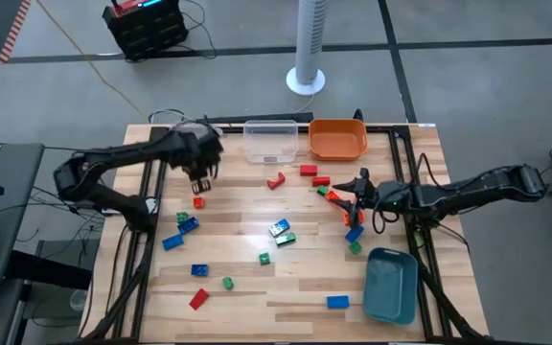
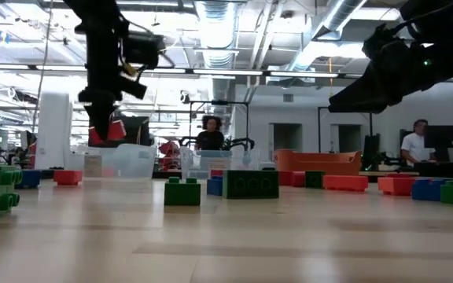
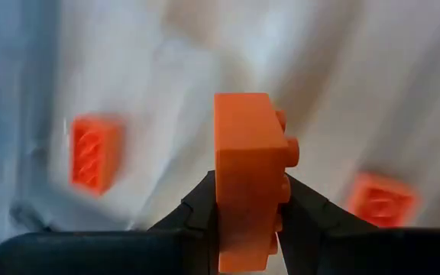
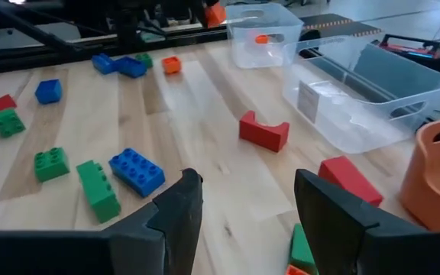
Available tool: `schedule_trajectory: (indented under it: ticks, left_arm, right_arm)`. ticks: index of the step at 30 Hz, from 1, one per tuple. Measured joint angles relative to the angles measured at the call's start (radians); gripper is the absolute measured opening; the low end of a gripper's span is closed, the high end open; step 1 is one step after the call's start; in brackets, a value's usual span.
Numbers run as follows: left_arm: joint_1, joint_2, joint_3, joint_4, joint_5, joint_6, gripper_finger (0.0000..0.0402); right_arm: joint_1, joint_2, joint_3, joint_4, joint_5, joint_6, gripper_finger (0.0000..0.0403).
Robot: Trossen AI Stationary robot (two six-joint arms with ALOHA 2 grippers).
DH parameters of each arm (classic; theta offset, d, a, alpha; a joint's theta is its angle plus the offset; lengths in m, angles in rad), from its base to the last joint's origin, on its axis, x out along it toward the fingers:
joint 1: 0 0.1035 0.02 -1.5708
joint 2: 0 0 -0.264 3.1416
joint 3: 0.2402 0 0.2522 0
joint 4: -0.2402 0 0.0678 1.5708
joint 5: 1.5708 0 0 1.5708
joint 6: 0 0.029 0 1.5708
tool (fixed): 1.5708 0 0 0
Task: Sort blocks
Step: Put the orange game piece into the left transparent bin, then put the red block into the right transparent bin
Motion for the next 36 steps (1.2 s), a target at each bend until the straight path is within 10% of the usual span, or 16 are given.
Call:
schedule_trajectory:
  ticks: [13,36]
  left_arm:
    - [0.345,0.231,0.19,-0.061,-0.064,0.132,0.0082]
    - [0.37,0.313,0.239,-0.074,-0.079,0.224,0.0195]
  right_arm:
    - [0.024,0.236,0.169,0.008,0.0,-0.095,0.0218]
    - [0.001,0.299,0.185,0.007,-0.009,-0.134,0.0218]
